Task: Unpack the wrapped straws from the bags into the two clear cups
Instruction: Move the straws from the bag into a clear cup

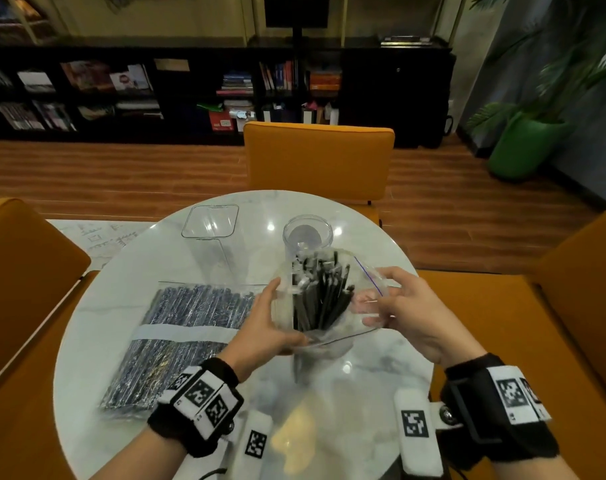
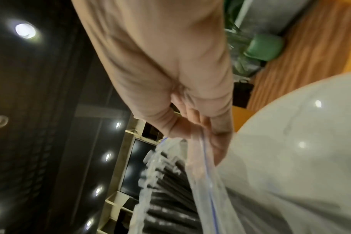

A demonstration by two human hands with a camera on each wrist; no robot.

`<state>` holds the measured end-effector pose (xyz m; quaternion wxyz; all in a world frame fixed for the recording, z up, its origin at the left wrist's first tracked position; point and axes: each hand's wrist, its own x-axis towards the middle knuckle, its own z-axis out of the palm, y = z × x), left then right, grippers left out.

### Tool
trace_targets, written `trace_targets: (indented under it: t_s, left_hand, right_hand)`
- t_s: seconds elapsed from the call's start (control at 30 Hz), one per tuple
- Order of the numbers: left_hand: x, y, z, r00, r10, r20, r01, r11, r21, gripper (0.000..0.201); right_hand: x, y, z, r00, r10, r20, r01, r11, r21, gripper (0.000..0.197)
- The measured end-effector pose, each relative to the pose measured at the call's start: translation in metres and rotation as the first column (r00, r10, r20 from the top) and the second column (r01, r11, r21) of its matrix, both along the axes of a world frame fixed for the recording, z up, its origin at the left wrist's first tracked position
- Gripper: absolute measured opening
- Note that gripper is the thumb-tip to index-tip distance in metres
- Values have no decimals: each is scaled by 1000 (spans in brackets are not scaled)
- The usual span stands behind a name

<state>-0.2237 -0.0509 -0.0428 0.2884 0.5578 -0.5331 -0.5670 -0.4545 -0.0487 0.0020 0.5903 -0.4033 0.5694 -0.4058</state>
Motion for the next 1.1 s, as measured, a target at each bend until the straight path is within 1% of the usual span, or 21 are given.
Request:
trace_targets:
  t_s: [0.03, 0.1, 0.17, 0.2, 0.23, 0.3, 0.37, 0.43, 0.47, 0.5, 0.53, 0.6, 0.63, 0.73, 0.83, 0.9, 0.93, 0.97, 1.03, 1.07, 1.1]
  left_hand:
    - [2, -3, 0, 996, 17, -83, -16, 1000, 14, 109]
    - [5, -8, 1, 985, 48, -167, -49, 999, -6, 108]
    - [7, -9, 0, 982, 62, -176, -71, 996, -46, 98]
    - [8, -8, 0, 983, 62, -176, -74, 995, -64, 90]
    - [8, -9, -1, 981, 65, -182, -79, 994, -74, 82]
    - [8, -8, 0, 972, 37, -233, -53, 997, -63, 79]
    - [7, -8, 1, 960, -75, -268, 63, 997, -54, 96]
    - [6, -11, -6, 975, -184, -126, 172, 980, -101, 122]
    - [3, -11, -9, 979, -198, -56, 192, 977, -90, 127]
    - [0, -10, -12, 981, -192, -17, 191, 980, -56, 122]
    - [-2, -9, -17, 984, -179, -6, 179, 984, -14, 107]
    - [-7, -6, -25, 990, -140, 7, 140, 990, 30, 65]
    - [-8, -5, -27, 991, -137, -1, 137, 990, 33, 53]
    - [-12, -4, -28, 993, -111, -50, 112, 994, 13, 43]
    - [-10, -9, -19, 992, 52, -113, -60, 996, -70, 43]
    - [-5, -12, -14, 982, 137, -130, -154, 980, -126, 44]
    - [-3, -11, -13, 981, 156, -119, -173, 974, -144, 45]
    - [-1, -10, -13, 980, 175, -95, -188, 970, -155, 43]
    - [0, -9, -18, 982, 191, -9, -189, 962, -195, 38]
    - [0, -8, -22, 982, 188, 17, -181, 962, -205, 36]
    - [0, -7, -23, 982, 185, 35, -173, 962, -211, 36]
  right_hand:
    - [1, 0, 0, 1000, 0, 24, 1, 1000, -10, 50]
    - [2, -1, -1, 1000, -23, 11, 23, 999, -24, 66]
    - [3, 1, -4, 1000, 9, -13, -9, 999, -31, 83]
    - [5, 3, -4, 998, 59, -6, -59, 997, -40, 86]
    - [8, 5, -3, 994, 112, 6, -111, 992, -63, 83]
    - [11, 8, 0, 986, 167, 4, -165, 977, -132, 57]
    - [14, 6, 1, 990, 139, 11, -135, 976, -173, 32]
    - [16, 1, -9, 992, 89, 94, -78, 990, -115, 26]
    - [18, -2, -16, 988, 52, 143, -45, 998, -52, 27]
    - [21, -4, -24, 984, 5, 177, -7, 1000, 15, 27]
    - [24, -6, -31, 981, -49, 186, 35, 996, 76, 25]
    - [26, -9, -45, 975, -138, 175, 110, 980, 165, 20]
    - [26, -10, -50, 969, -176, 173, 141, 971, 194, 17]
    - [22, -14, -57, 962, -217, 166, 176, 957, 232, 13]
    - [16, -13, -49, 963, -197, 185, 170, 974, 152, 15]
    - [11, -11, -47, 978, -167, 123, 152, 981, 121, 35]
    - [11, -9, -47, 991, -132, 20, 129, 986, 102, 45]
    - [11, -6, -47, 986, -92, -139, 101, 993, 60, 52]
    - [13, 2, -43, 903, -114, -414, 58, 988, -145, 54]
    - [16, 7, -38, 873, -173, -456, 38, 956, -291, 53]
    - [20, 11, -34, 875, -208, -437, 19, 917, -398, 54]
